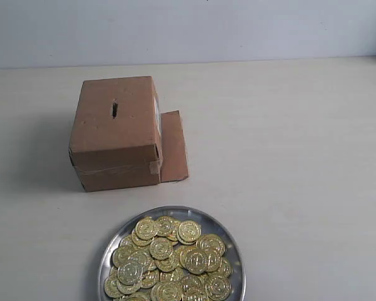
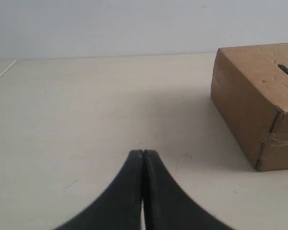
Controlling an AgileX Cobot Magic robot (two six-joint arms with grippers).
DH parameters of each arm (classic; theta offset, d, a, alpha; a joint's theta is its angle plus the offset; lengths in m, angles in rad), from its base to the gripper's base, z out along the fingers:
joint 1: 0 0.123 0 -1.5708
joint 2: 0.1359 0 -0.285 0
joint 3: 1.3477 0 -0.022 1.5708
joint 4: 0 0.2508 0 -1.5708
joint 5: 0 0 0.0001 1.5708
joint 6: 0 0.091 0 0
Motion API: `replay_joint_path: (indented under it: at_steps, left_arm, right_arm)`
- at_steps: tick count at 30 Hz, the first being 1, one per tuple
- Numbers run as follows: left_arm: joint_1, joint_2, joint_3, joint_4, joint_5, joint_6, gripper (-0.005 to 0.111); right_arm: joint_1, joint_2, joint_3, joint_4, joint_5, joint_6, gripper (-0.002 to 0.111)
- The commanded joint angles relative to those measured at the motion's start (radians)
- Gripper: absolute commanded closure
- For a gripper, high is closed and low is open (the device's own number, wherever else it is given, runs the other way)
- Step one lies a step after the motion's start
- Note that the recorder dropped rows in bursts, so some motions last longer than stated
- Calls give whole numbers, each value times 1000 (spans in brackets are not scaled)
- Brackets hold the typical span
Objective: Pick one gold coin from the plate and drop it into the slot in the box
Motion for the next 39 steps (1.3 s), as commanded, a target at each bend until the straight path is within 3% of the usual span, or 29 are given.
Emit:
replay_joint_path:
  at_steps: [1, 39]
  left_arm:
    - [-4, -5, 0, 3, -2, 3, 107]
    - [-4, -5, 0, 3, 1, 3, 107]
  right_arm:
    - [1, -4, 4, 0, -9, -1, 108]
    - [1, -4, 4, 0, -26, -1, 108]
